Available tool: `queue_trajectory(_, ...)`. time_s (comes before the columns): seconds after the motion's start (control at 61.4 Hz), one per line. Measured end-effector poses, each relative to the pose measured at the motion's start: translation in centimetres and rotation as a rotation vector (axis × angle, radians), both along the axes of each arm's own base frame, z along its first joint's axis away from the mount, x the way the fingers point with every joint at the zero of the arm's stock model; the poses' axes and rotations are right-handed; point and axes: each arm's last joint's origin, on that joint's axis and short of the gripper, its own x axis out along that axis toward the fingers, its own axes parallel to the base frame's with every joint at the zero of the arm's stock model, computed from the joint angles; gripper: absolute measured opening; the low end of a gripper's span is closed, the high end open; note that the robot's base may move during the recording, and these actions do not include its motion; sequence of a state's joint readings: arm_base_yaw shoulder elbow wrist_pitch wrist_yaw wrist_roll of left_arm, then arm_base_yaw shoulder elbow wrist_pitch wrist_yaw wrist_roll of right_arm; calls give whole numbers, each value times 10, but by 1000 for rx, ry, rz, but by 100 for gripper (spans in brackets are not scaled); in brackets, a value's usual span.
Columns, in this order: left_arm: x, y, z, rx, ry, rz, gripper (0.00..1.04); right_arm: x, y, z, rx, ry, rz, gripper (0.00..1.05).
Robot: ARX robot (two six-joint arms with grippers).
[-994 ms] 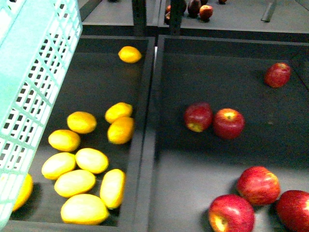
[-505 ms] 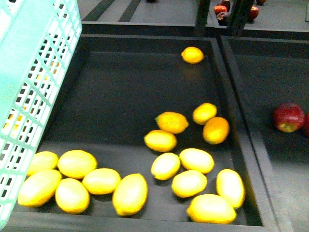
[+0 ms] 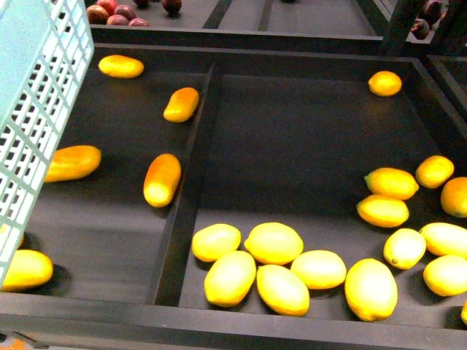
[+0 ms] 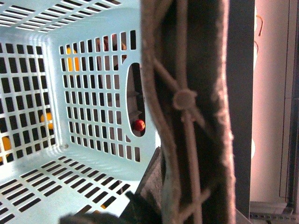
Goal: Pick lemon and mango into basket
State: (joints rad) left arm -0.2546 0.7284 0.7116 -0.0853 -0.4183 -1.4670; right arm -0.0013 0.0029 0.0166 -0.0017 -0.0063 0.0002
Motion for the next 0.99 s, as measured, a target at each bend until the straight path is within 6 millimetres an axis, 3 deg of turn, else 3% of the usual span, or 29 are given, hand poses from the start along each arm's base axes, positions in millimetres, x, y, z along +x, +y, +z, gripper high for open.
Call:
queue_trajectory(0.081, 1, -1, -1, 15, 37, -49, 5, 0, 0, 0, 0, 0, -3, 96)
queue_trajectory(0.147, 10, -6, 2, 174, 243, -179, 5, 0, 0, 0, 0, 0, -3, 96)
queue_trajectory(0.212, 22, -12, 2, 308, 304, -254, 5, 0, 0, 0, 0, 0, -3, 96)
queue_trajectory(0.391, 68, -34, -4, 446, 323, -345, 5, 0, 0, 0, 0, 0, -6, 96)
queue_trajectory(0.619, 113, -85, -4, 481, 284, -621, 5, 0, 0, 0, 0, 0, -6, 96)
queue_trajectory(0.815, 121, -131, -19, 507, 310, -850, 5, 0, 0, 0, 0, 0, -6, 96)
queue_trajectory(0.994, 119, -148, -25, 536, 285, -928, 5, 0, 0, 0, 0, 0, -6, 96)
